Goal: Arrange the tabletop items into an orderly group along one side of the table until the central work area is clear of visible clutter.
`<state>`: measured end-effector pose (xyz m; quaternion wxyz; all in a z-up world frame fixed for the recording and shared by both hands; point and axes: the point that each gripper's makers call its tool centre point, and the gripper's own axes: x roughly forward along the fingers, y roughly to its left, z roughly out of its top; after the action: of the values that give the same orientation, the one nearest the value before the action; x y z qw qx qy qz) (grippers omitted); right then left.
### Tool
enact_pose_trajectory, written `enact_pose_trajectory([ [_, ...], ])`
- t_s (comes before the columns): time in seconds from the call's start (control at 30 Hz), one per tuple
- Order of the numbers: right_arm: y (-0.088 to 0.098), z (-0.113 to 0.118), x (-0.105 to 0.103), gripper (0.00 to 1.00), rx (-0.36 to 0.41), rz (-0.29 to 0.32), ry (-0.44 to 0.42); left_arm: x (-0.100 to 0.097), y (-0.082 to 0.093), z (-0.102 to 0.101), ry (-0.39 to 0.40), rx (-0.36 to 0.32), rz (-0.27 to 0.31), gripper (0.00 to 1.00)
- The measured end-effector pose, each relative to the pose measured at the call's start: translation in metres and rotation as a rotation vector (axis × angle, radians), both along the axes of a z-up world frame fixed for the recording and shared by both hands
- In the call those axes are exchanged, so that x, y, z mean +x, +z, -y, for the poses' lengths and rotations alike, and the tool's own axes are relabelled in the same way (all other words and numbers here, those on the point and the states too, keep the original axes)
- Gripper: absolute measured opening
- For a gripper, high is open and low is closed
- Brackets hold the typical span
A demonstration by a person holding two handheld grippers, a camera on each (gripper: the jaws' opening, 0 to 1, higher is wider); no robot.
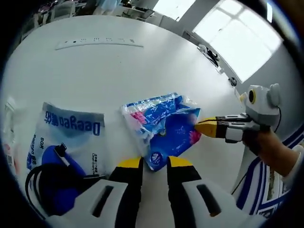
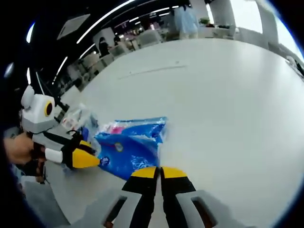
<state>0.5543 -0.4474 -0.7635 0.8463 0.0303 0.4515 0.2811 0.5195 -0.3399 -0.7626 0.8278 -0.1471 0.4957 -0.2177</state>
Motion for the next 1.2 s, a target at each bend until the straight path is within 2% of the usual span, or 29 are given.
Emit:
enact_pose_trajectory([
  [0.23,-0.001,0.001,-0.001,0.05,-0.006,0.000,0.017,-0.002,0.003,-0.004,-0.005,0.008,0.010,0.20],
  [0.33,-0.001,0.003,-0.003,0.16,-0.029,0.013,0.026,-0.002,0.008,-0.008,-0.008,0.020,0.032,0.24],
  [0.5,0.008,0.002,-0.007,0.28,-0.012,0.029,0.038,-0.003,0.022,-0.009,-0.022,0.010,0.099,0.28],
  [0.63,0.022,0.002,-0.008,0.46,-0.006,0.069,0.053,-0.004,0.037,-0.012,-0.043,0.029,0.169,0.41],
  [0.67,0.025,0.002,-0.009,0.47,-0.002,0.076,0.052,-0.004,0.042,-0.014,-0.040,0.036,0.188,0.44],
  [0.8,0.044,0.002,-0.016,0.49,0.042,0.110,0.029,-0.011,0.062,-0.019,-0.036,0.029,0.244,0.50],
  [0.87,0.055,0.000,-0.027,0.50,0.048,0.122,0.026,-0.015,0.068,-0.022,-0.031,0.019,0.256,0.52],
  [1.07,0.065,0.007,-0.047,0.51,0.061,0.136,0.014,-0.033,0.088,-0.035,-0.019,0.020,0.313,0.59],
  [1.17,0.071,0.006,-0.059,0.52,0.090,0.140,-0.007,-0.047,0.102,-0.045,-0.019,0.032,0.385,0.63],
  [1.2,0.073,0.005,-0.065,0.52,0.098,0.140,-0.007,-0.054,0.103,-0.047,-0.019,0.033,0.381,0.63],
])
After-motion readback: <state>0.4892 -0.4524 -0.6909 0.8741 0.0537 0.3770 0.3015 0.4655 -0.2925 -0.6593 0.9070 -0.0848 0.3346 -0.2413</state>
